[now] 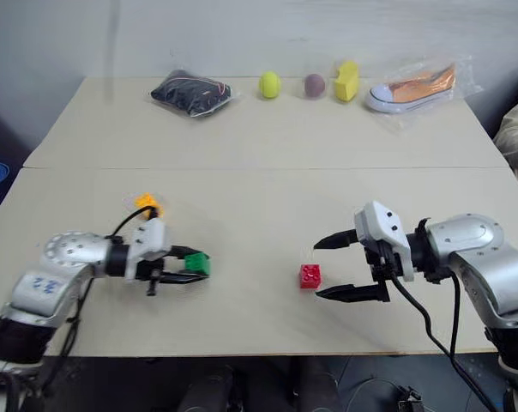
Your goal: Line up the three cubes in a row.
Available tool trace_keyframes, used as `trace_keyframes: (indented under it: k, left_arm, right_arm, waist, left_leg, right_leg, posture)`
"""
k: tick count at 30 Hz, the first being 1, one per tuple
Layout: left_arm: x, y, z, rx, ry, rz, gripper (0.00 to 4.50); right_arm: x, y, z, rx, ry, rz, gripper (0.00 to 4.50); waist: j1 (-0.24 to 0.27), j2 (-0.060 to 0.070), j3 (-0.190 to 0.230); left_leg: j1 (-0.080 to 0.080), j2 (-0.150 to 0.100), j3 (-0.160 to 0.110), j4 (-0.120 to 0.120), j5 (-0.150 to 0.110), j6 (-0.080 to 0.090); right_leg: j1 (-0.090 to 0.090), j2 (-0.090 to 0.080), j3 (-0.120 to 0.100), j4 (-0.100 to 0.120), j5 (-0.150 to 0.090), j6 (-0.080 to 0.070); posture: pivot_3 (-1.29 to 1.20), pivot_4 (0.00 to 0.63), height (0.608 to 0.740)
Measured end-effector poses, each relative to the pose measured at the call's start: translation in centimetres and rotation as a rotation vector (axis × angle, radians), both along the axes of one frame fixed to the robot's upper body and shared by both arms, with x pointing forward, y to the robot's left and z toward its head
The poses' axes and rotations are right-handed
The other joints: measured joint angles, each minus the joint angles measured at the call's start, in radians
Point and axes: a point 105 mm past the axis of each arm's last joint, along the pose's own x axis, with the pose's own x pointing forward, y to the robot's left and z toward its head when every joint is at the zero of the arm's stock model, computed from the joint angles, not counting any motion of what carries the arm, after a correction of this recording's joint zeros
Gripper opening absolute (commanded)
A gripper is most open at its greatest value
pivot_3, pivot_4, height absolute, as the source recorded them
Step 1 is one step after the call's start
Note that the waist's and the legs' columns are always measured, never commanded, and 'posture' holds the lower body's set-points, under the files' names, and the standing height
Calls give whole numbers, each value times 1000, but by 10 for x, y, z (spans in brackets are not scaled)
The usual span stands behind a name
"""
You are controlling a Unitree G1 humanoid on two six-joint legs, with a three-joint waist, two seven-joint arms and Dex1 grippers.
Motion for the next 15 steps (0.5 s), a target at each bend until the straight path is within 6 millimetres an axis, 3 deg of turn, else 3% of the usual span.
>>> trace_keyframes:
  k: [8, 15]
  left_arm:
    - [-9, -43, -22, 75, 48, -123, 1517]
    - [-11, -48, -28, 98, 52, -129, 1517]
  right_arm:
    - [-8, -6, -6, -11, 5, -56, 4500]
    - [-5, -9, -9, -26, -16, -95, 4500]
  waist:
    - [-8, 0, 0]
    - [-7, 0, 0]
  left_leg:
    - [1, 1, 1, 0, 1, 0]
    - [1, 0, 0, 0, 1, 1]
  right_leg:
    - [0, 0, 1, 0, 0, 0]
    - [0, 0, 2, 0, 0, 0]
  posture:
    - [0, 150, 740]
    - [0, 150, 740]
